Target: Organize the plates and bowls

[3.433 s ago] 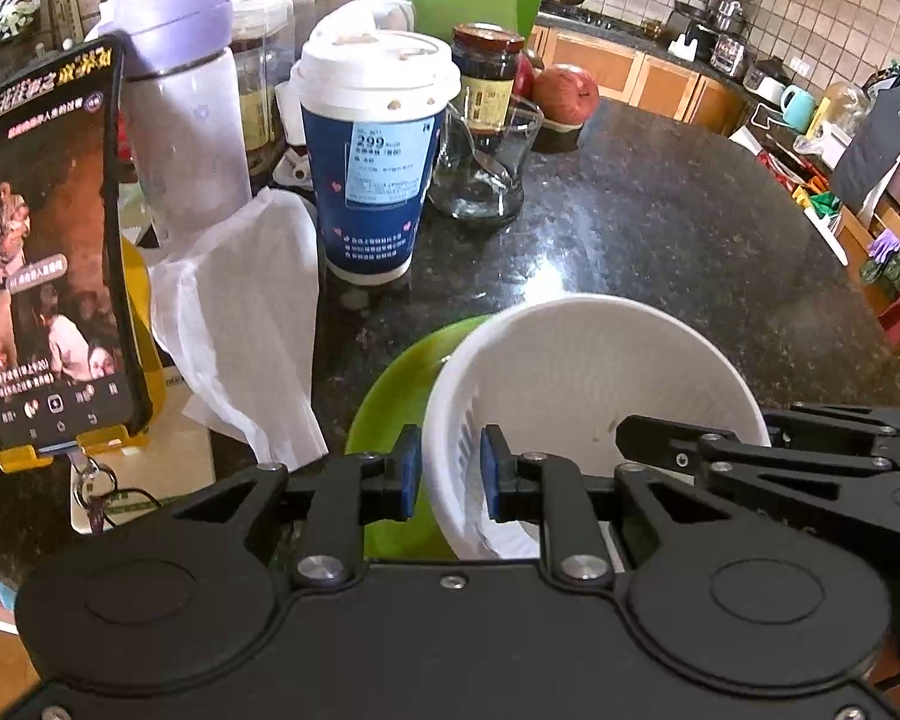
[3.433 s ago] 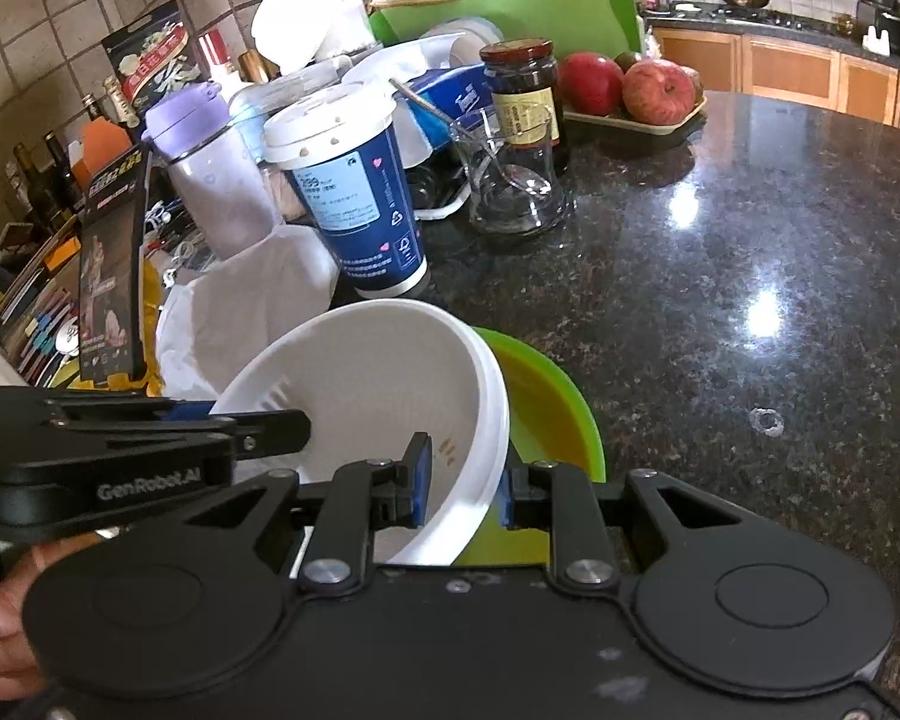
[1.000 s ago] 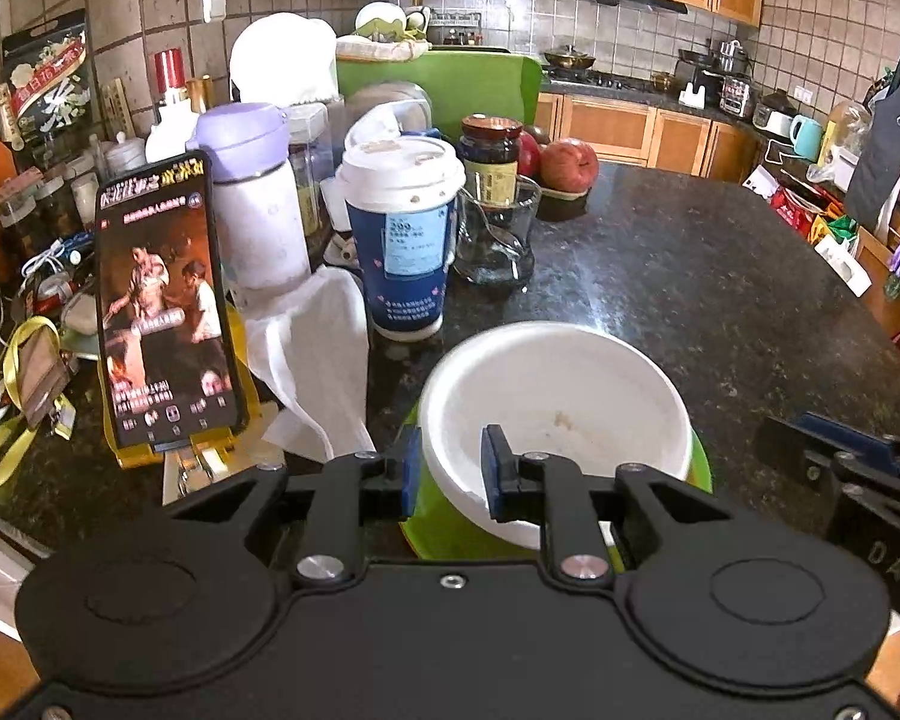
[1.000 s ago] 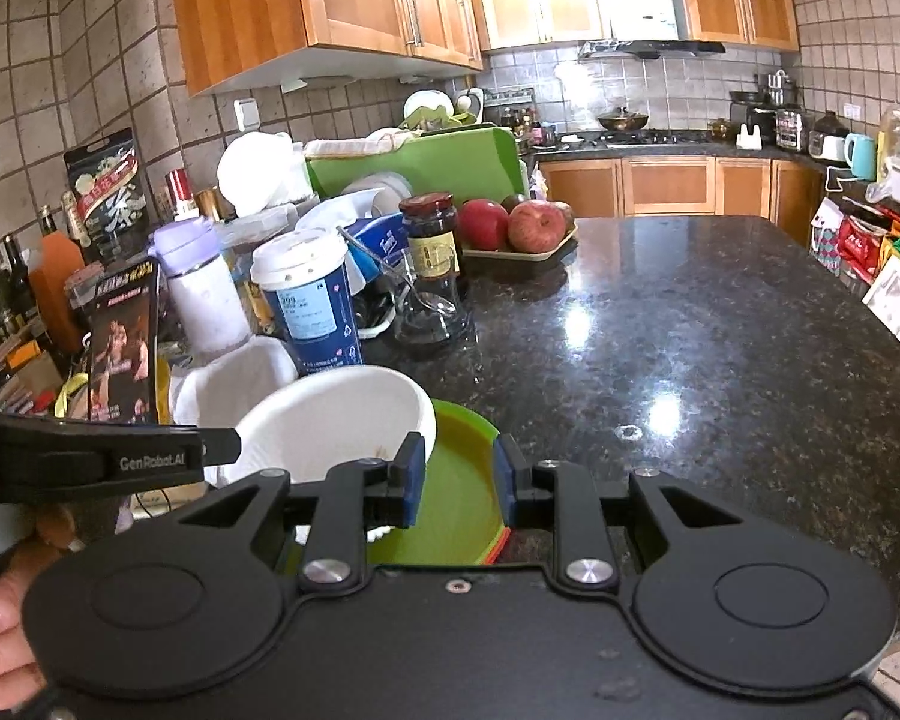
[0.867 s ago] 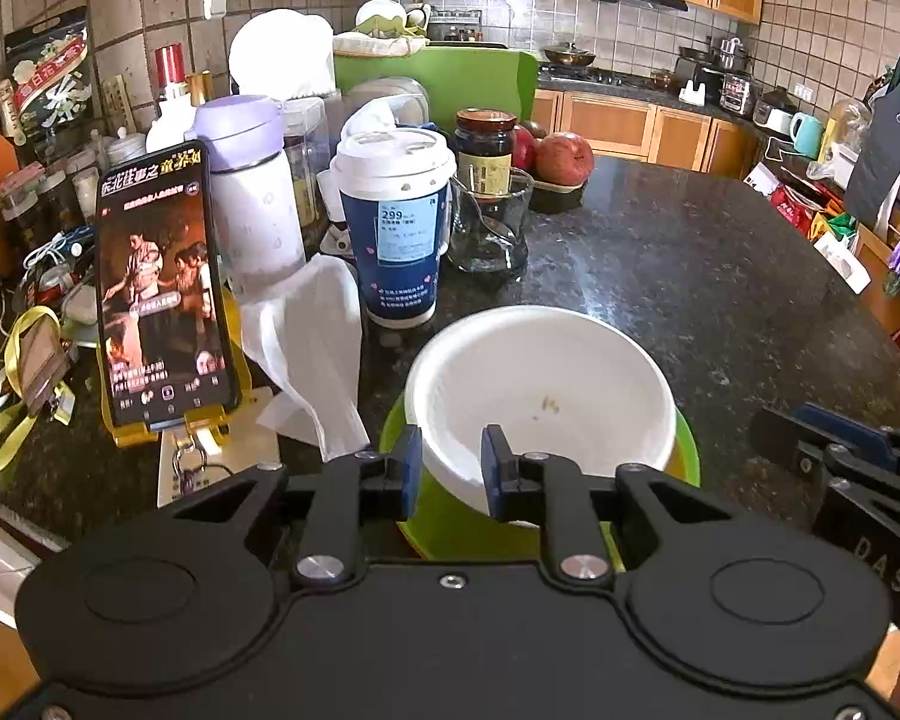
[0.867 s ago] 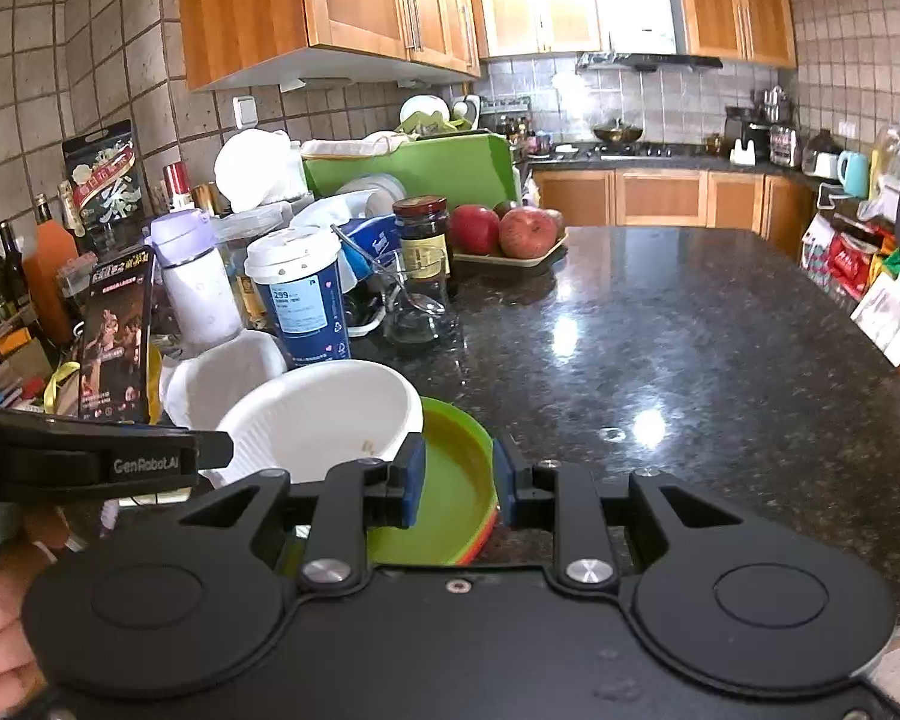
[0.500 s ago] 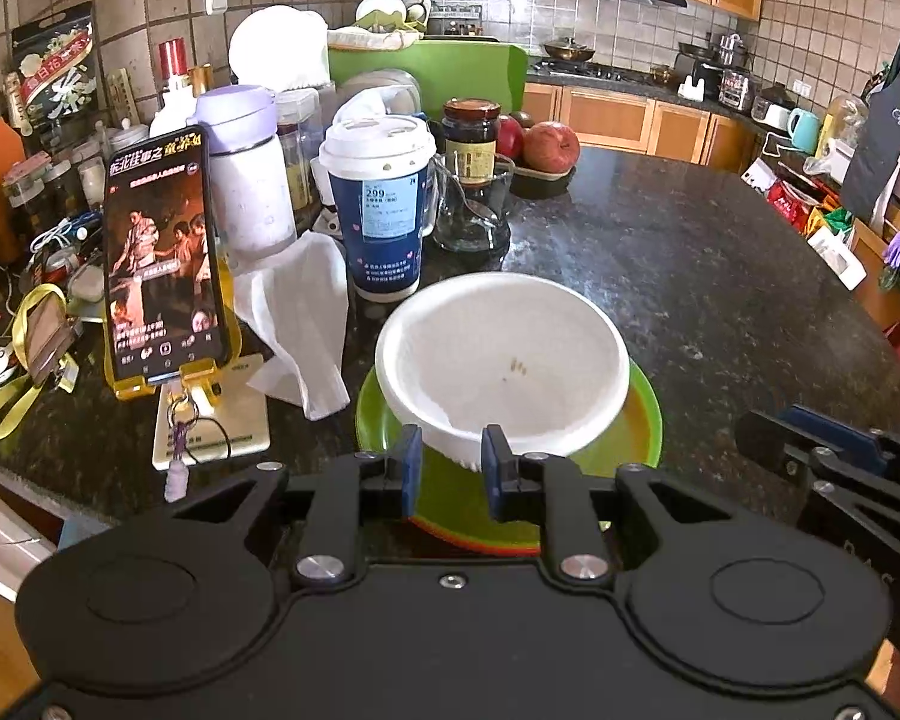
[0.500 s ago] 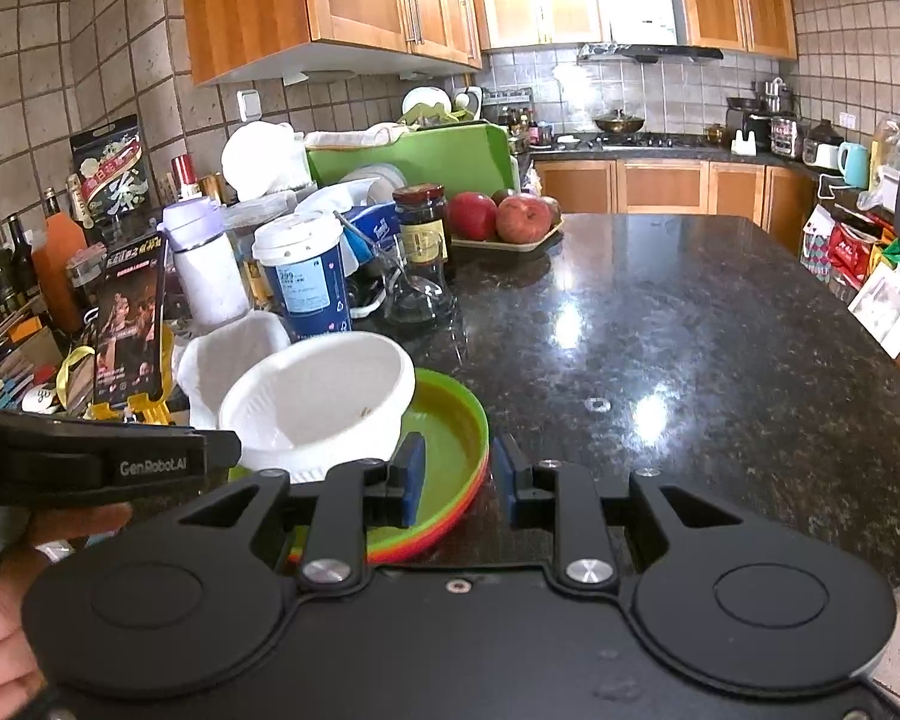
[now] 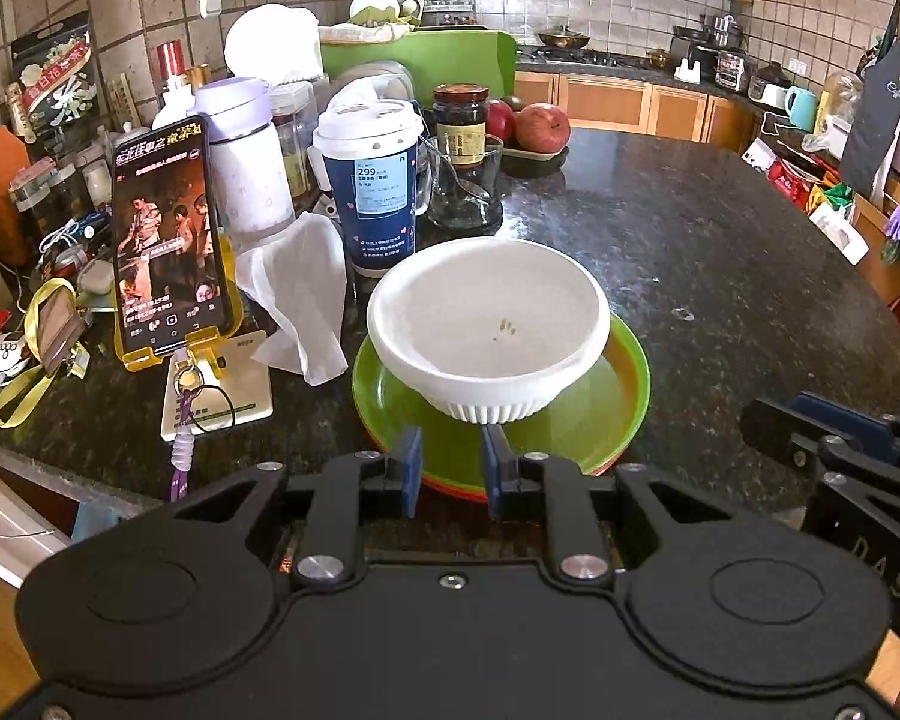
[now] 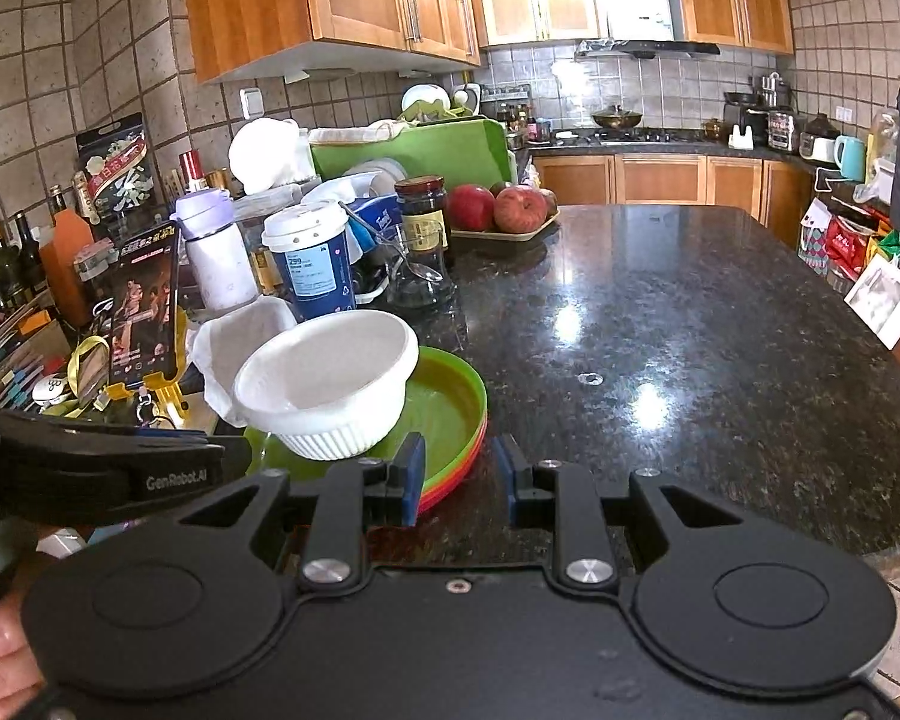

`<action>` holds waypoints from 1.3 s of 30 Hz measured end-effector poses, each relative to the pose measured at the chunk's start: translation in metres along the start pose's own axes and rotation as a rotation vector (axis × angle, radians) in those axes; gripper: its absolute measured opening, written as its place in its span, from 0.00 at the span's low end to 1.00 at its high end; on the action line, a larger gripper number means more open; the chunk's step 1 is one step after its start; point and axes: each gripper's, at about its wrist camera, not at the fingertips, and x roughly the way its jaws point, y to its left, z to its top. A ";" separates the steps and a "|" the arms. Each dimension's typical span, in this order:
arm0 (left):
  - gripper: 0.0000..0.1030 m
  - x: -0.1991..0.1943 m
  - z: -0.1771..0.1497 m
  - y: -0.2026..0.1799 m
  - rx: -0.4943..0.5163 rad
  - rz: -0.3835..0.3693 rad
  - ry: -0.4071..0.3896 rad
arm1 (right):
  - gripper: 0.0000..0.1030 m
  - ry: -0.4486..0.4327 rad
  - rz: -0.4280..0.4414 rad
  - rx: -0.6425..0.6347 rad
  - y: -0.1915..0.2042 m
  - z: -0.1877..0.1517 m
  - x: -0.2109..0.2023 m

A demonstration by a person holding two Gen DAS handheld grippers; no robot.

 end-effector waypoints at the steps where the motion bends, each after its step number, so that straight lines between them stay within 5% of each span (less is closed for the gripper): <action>1: 0.28 -0.001 -0.001 0.000 0.001 0.001 -0.002 | 0.26 -0.001 -0.001 0.000 0.000 0.000 -0.001; 39: 0.28 -0.001 -0.004 -0.002 0.000 0.021 -0.016 | 0.26 0.011 0.001 -0.004 0.000 -0.002 0.004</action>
